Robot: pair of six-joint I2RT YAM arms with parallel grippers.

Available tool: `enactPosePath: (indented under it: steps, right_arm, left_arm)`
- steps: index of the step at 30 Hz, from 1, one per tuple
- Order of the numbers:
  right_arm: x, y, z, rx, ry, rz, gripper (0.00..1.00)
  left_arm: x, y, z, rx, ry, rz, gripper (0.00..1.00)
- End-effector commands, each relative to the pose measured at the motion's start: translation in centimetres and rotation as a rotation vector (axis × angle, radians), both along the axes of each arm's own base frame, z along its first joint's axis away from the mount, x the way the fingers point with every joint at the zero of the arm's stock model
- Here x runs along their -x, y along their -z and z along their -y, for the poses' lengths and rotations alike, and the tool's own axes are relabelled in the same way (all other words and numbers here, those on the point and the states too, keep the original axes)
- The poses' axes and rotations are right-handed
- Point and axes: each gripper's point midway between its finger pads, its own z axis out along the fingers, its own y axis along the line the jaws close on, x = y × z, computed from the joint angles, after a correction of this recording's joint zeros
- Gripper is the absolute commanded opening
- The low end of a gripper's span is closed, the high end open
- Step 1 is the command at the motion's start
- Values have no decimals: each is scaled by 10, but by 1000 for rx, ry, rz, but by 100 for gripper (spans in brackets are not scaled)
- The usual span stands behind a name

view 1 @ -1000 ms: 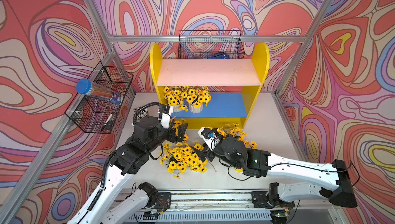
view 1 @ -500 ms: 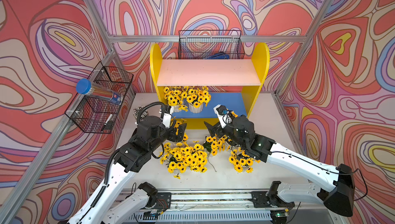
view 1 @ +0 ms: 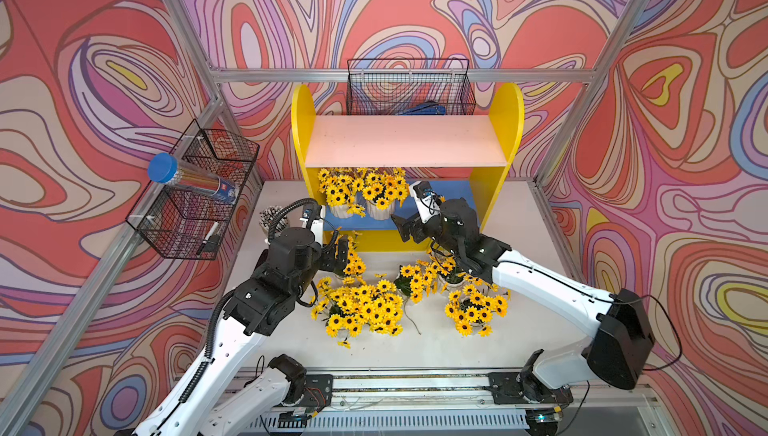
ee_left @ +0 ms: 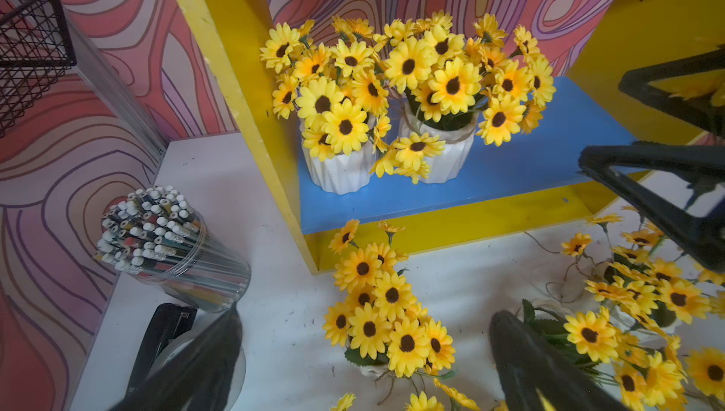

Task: Take the sunflower pots off the shelves
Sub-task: Pick up the sunflower pot from the shelf.

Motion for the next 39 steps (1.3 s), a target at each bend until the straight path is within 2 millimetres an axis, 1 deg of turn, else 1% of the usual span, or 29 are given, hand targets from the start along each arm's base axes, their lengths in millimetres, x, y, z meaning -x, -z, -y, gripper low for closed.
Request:
enactPosePath:
  steps: [1, 4, 8, 9, 11, 15, 18, 23, 28, 32, 35, 36, 39]
  right_arm:
    - [-18, 8, -15, -40, -32, -12, 98]
    - [-33, 22, -26, -40, -34, -30, 98]
    - [-52, 35, -39, -60, -33, -32, 98]
    - [-59, 43, -43, -58, -29, -37, 98]
    - [-71, 50, -47, -57, -17, -40, 98]
    - [-90, 56, -57, -47, -15, -32, 98]
    - [-101, 61, -59, -41, -7, -36, 98]
    - [-109, 63, -58, -35, 1, -16, 98]
    - [-116, 65, -65, -19, -16, -17, 98]
    - [-119, 60, -67, -25, -19, -5, 98]
    - [-123, 65, -70, -1, -21, -11, 98]
    - [-123, 64, -70, -6, -23, -7, 96]
    - [-118, 57, -70, -24, -35, 9, 82]
  left_arm:
    - [1, -1, -9, -4, -40, 18, 100]
    - [1, -1, -9, 0, -36, 20, 100]
    - [1, -1, -8, 6, -29, 26, 100]
    - [1, -2, -8, 6, -29, 30, 100]
    - [1, -1, -9, 4, -31, 30, 100]
    - [0, -1, -9, 4, -32, 31, 100]
    - [0, -1, -9, 3, -31, 32, 100]
    - [1, -1, -9, 8, -27, 36, 100]
    - [0, -1, -7, 10, -23, 33, 100]
    - [0, -1, -7, 11, -22, 34, 100]
    - [0, 0, -7, 13, -19, 33, 100]
    - [1, -1, -7, 14, -20, 35, 100]
    - [2, -2, -8, 16, -20, 43, 100]
